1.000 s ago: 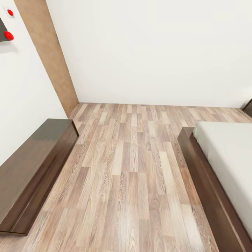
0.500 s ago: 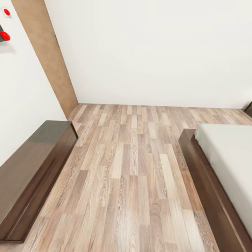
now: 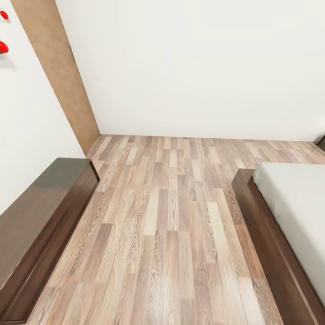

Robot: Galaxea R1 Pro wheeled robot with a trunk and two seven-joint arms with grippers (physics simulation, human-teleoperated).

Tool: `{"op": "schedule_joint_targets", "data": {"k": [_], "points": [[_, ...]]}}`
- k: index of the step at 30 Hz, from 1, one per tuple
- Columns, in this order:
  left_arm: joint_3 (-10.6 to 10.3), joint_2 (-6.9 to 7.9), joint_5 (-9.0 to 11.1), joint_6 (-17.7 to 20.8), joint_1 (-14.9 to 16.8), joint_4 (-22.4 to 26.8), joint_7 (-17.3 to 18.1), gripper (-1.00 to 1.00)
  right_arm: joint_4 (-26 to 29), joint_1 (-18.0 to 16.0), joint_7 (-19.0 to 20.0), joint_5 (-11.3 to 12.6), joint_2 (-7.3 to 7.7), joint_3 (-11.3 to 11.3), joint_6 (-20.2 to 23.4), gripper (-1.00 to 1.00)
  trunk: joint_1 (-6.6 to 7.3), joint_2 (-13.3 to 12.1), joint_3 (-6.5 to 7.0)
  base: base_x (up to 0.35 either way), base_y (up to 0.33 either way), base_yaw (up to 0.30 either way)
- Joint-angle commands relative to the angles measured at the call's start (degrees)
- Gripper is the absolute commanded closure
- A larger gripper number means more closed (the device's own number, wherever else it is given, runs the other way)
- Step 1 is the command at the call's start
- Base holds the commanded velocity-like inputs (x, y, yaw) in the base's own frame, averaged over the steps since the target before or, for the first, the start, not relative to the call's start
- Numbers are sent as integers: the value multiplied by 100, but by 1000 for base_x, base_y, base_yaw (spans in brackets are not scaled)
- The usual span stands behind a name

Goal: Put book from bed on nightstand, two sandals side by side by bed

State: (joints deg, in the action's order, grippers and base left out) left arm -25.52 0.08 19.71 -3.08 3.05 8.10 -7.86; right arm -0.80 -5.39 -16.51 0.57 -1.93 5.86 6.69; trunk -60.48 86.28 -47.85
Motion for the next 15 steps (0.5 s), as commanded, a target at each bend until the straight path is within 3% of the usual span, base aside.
{"op": "schedule_joint_targets", "data": {"k": [1, 15], "points": [[-49, 1, 50, -18, 2, -1, -23, -100, -8, -5, -19, 5, -2, 47, 25, -100, -1, 1, -3, 120, 0, 0], [-49, 1, 50, -18, 2, -2, -23, -100, -8, -5, -19, 5, -1, 47, 25, -100, -1, 1, -3, 120, 0, 0]]}}
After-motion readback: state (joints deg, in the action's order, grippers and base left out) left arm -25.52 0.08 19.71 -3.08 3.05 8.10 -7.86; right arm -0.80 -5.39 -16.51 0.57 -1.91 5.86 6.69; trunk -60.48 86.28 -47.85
